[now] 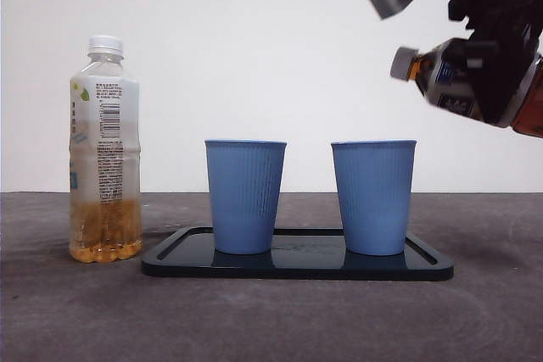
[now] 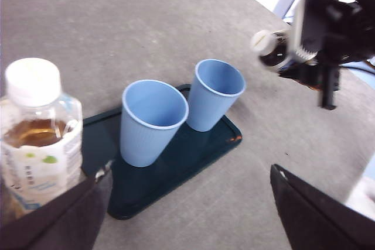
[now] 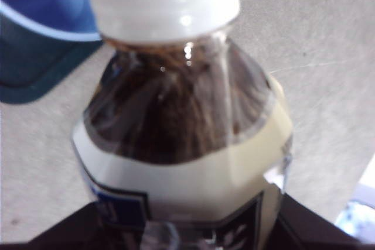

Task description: Pour the drink into the cup

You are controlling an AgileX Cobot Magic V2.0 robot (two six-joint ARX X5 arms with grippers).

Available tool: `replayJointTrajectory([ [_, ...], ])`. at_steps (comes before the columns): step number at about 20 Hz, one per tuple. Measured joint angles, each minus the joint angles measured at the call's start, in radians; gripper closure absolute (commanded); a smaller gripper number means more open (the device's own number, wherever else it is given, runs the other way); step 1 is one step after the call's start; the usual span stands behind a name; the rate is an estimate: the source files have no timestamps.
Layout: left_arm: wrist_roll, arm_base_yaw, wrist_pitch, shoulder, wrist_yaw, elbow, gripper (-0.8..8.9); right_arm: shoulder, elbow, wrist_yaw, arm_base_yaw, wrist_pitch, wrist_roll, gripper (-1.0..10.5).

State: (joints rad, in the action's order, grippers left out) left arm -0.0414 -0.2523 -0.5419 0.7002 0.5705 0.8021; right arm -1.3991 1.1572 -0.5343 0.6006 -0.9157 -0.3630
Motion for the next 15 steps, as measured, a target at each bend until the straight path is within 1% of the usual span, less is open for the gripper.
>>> replayJointTrajectory([
  [2,0.002,-0.014,0.000,0.000,0.000,0.000,3.77,-0.032,0.000,-0.040,0.022,0.000,-0.031,7.8],
  [4,0.003,-0.030,0.000,0.000,-0.001,0.000,3.77,-0.066,0.000,-0.100,0.040,0.002,-0.055,7.8],
  [9,0.007,-0.067,0.000,0.000,0.000,0.000,3.77,-0.129,0.001,-0.268,0.066,0.008,-0.096,7.8],
  [12,0.011,-0.083,0.000,0.000,-0.001,0.000,3.77,-0.154,0.002,-0.363,0.081,0.025,-0.133,7.8],
  [15,0.011,-0.093,0.000,0.000,-0.003,0.000,3.77,-0.169,0.002,-0.403,0.099,0.047,-0.177,7.8],
])
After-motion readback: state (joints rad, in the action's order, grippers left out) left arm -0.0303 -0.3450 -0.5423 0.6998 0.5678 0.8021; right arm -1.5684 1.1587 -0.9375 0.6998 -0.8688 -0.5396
